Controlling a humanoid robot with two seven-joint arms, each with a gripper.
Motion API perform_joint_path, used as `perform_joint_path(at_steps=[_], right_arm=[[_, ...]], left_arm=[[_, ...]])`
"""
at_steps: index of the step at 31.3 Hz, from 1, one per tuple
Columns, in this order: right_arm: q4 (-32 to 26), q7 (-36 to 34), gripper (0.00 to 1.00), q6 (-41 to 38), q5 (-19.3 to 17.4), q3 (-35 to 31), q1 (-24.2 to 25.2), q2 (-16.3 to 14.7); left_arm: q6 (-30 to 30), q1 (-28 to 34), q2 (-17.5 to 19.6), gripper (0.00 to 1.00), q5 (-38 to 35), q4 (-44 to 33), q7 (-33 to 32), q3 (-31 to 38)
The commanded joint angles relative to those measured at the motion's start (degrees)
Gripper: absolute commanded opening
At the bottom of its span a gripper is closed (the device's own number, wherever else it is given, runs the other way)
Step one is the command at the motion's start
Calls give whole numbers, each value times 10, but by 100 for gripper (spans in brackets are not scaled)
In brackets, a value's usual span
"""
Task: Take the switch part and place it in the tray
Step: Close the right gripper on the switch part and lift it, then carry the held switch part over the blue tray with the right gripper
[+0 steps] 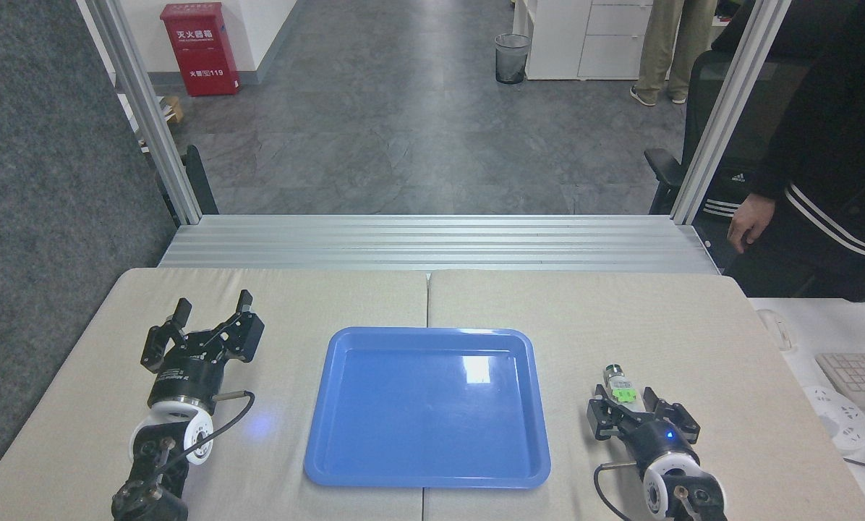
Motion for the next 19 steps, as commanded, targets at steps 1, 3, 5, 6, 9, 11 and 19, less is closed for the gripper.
perform_joint_path(at_steps=[1, 3, 5, 6, 9, 11, 19], right_arm=[[20, 0, 44, 1, 2, 6, -9, 5], [20, 0, 33, 1, 2, 8, -9, 7], [20, 0, 19, 1, 2, 7, -9, 12], [20, 0, 12, 0, 2, 6, -9, 14], [16, 0, 0, 0, 0, 3, -10, 14], [11, -1, 0, 1, -3, -4, -13, 15], [-83, -64, 0, -2, -5, -76, -38, 14]], left_arm=[[0, 0, 1, 100, 0, 1, 0, 0], [0, 0, 1, 100, 0, 1, 0, 0], [0, -1, 1, 100, 0, 1, 0, 0], [0, -1, 1, 100, 0, 1, 0, 0], [0, -1, 1, 100, 0, 1, 0, 0], [0, -2, 1, 100, 0, 1, 0, 0], [0, -2, 1, 100, 0, 1, 1, 0]])
